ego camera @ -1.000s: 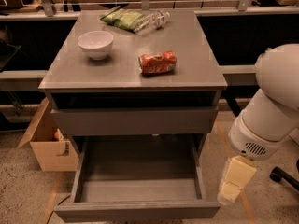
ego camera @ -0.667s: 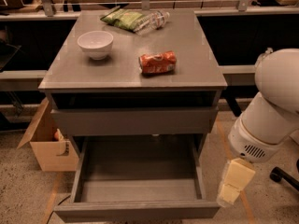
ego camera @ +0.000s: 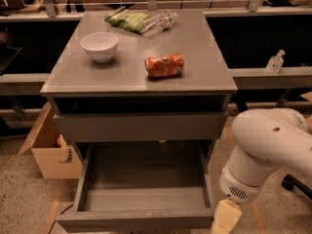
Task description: Close middle drawer
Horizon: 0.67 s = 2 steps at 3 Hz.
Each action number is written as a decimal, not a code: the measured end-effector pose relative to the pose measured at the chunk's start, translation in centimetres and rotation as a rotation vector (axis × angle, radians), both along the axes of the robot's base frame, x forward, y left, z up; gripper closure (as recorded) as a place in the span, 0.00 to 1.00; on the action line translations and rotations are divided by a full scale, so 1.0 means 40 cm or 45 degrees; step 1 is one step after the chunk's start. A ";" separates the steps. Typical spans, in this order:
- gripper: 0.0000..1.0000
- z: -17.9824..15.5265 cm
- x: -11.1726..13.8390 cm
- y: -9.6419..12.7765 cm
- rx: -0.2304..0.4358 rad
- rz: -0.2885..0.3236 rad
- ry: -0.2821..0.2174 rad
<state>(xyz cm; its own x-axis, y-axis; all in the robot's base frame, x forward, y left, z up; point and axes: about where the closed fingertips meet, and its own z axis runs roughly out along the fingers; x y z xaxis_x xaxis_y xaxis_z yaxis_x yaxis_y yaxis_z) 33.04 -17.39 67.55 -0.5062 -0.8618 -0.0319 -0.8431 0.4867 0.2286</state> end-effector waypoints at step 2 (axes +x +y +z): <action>0.41 -0.273 -0.053 0.000 -0.024 -0.075 0.173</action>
Offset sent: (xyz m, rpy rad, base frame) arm -0.0279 0.0020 -0.1774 -0.0001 0.2142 -0.0767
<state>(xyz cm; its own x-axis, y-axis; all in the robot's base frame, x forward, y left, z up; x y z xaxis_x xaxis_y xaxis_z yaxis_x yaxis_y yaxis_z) 30.90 -17.39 56.63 -0.5544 -0.8303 0.0562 -0.7748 0.5397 0.3293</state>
